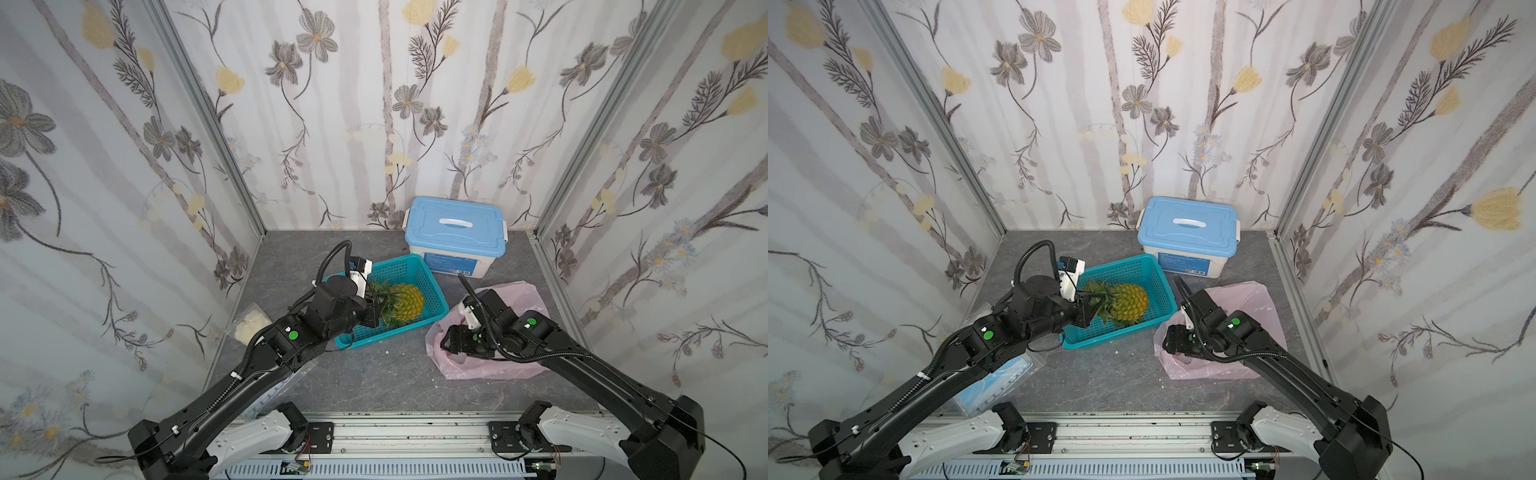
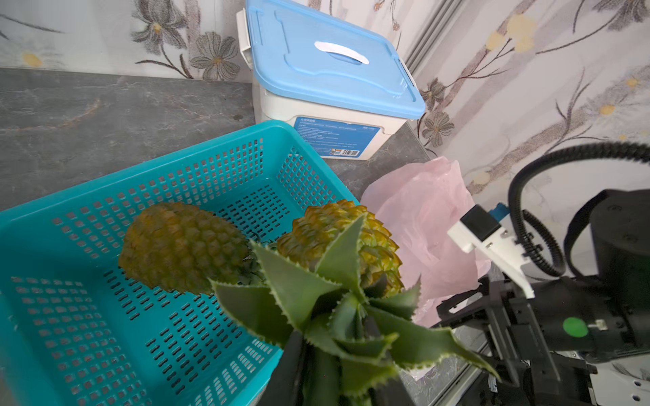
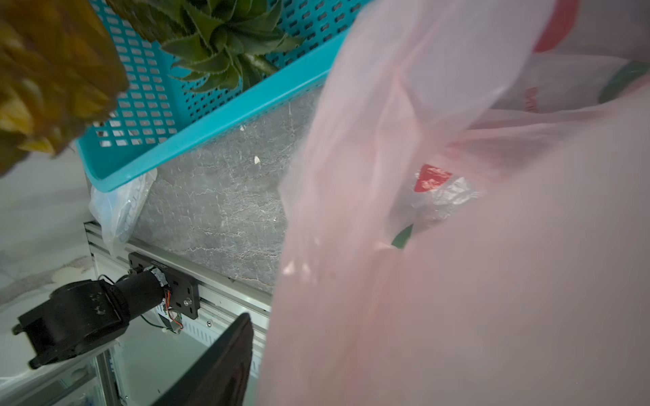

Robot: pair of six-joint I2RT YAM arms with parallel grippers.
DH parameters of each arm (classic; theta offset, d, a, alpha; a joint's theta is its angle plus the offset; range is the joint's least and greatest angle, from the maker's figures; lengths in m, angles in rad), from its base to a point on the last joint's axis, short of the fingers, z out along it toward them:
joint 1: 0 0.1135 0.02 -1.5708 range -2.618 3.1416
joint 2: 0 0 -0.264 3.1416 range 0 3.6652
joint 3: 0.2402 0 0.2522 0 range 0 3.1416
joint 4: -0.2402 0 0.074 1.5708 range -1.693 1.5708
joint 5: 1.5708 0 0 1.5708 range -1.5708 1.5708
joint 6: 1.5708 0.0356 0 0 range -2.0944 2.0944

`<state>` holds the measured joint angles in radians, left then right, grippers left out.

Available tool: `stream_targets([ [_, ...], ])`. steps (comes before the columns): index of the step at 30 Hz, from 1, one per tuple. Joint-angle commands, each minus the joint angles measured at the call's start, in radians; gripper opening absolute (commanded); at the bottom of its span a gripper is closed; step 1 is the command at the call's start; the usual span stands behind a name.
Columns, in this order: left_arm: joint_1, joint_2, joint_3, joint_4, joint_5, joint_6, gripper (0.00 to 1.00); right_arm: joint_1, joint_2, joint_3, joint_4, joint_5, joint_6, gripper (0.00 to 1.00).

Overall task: Place the pineapple into a plastic bag & tie a knot
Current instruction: Pick up the pineapple from the basket.

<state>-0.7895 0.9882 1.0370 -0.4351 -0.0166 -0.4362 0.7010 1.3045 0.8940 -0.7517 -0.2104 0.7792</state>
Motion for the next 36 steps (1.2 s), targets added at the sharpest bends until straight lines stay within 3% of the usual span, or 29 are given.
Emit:
stream_targets([
  [1, -0.001, -0.023, -0.007, 0.055, -0.043, -0.048, 0.0, 0.031, 0.056, -0.025, 0.202, 0.11, -0.032, 0.69],
  [8, 0.0, -0.064, -0.006, 0.025, -0.046, -0.035, 0.0, 0.068, 0.164, -0.043, 0.259, 0.228, -0.054, 0.54],
  [16, -0.001, -0.06, 0.001, 0.037, -0.028, -0.016, 0.0, 0.068, 0.253, -0.099, 0.325, 0.24, -0.062, 0.44],
  [18, -0.001, -0.059, 0.006, 0.042, -0.022, -0.015, 0.0, 0.068, 0.271, -0.091, 0.348, 0.218, -0.067, 0.36],
  [21, -0.001, -0.058, 0.011, 0.048, -0.008, -0.015, 0.0, 0.068, 0.267, -0.073, 0.341, 0.199, -0.072, 0.14],
  [23, 0.0, -0.06, 0.012, 0.052, 0.0, -0.02, 0.0, 0.068, 0.224, -0.069, 0.321, 0.193, -0.072, 0.01],
  [24, -0.001, -0.061, 0.015, 0.057, 0.005, -0.027, 0.0, 0.067, 0.191, -0.063, 0.3, 0.192, -0.068, 0.0],
  [31, -0.002, -0.016, 0.05, 0.143, 0.16, -0.17, 0.0, 0.068, -0.131, 0.017, 0.101, 0.22, -0.073, 0.0],
  [36, -0.034, 0.067, 0.071, 0.248, 0.266, -0.252, 0.0, 0.068, -0.285, 0.005, 0.163, 0.25, -0.161, 0.0],
])
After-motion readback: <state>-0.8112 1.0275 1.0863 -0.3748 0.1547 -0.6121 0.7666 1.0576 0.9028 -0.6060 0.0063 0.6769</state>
